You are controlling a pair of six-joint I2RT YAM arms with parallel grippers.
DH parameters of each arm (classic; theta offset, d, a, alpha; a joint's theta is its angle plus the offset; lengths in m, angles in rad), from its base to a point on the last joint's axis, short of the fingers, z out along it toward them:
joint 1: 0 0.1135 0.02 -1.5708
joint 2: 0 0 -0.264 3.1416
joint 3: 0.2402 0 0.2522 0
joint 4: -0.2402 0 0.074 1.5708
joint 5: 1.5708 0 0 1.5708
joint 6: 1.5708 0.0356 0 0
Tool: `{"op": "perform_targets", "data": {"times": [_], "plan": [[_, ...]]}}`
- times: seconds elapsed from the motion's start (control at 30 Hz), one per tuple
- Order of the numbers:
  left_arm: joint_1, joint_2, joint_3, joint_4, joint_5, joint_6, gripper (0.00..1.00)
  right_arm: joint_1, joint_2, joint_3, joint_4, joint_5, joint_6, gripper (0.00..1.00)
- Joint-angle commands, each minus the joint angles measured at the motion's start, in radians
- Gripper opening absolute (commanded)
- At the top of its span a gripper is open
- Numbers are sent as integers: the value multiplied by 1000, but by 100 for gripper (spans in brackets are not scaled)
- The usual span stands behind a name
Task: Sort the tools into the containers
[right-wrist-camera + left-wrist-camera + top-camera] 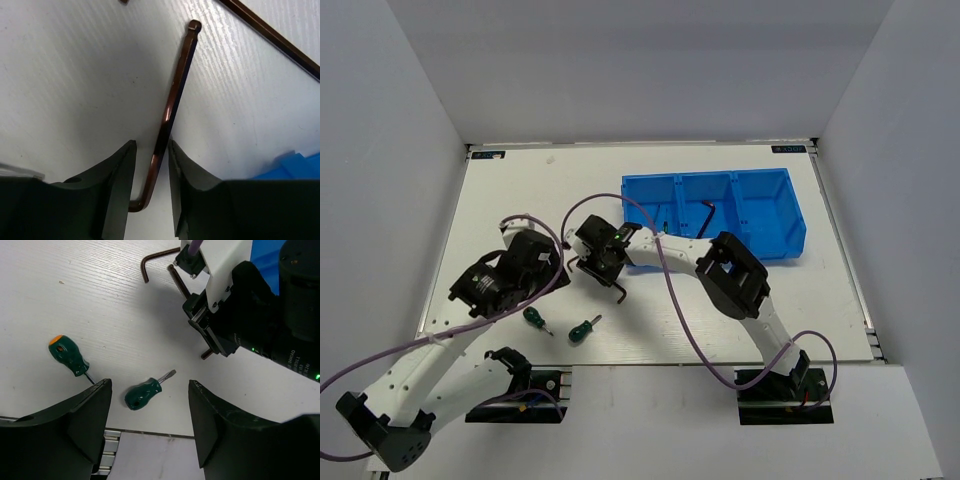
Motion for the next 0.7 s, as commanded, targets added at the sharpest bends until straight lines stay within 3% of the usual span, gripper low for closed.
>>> {"op": "perform_targets", "data": {"times": [0.0, 0.2, 0.27, 0.4, 0.57, 0.67], "plan": [[-5, -5, -13, 31, 39, 66, 73, -2, -6, -63, -35, -65, 7, 35], [-5, -54, -22, 6, 7, 41, 71, -3, -10, -122, -35, -45, 4, 17], [-5, -75, -22, -3, -2, 31, 70, -3, -16, -124, -38, -40, 0, 2], [-5, -118, -22, -3, -22, 31, 69, -18, -36, -87, -83, -104, 1, 0], [-5, -143, -2, -3, -68, 21, 69, -67, -124, 47, -182, -415, 24, 0], [-5, -152, -2, 6, -94, 11, 69, -113, -175, 113, -224, -514, 49, 0]]}}
